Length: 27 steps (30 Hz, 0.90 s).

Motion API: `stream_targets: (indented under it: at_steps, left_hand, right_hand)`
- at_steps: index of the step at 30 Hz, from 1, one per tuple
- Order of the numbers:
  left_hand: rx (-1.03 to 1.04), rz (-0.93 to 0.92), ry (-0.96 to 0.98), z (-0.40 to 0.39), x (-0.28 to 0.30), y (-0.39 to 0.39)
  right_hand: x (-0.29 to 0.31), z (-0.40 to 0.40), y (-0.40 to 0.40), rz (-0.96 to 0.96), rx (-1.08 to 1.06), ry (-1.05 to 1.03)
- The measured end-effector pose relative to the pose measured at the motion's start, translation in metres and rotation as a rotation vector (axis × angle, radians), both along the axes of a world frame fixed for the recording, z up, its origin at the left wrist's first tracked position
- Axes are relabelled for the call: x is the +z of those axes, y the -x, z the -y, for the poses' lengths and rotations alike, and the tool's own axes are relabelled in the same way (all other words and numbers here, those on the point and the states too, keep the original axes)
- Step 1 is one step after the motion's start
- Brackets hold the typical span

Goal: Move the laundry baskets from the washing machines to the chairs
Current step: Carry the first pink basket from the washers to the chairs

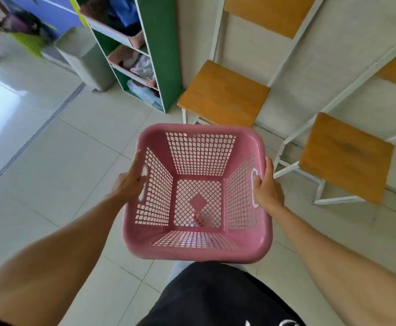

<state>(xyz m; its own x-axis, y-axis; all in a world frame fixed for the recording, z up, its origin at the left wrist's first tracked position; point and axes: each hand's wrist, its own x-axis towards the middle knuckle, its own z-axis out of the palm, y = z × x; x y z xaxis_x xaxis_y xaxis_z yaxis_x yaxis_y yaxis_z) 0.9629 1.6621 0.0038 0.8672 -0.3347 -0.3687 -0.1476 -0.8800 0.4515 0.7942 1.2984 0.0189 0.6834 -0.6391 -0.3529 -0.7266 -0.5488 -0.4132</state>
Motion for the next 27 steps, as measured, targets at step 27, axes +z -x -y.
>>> stream_targets:
  at_steps: [27]
  left_hand:
    - [0.024, -0.302, -0.196, 0.084, -0.152, -0.198]
  right_hand:
    - [-0.153, -0.012, -0.084, -0.183, -0.49, -0.19]
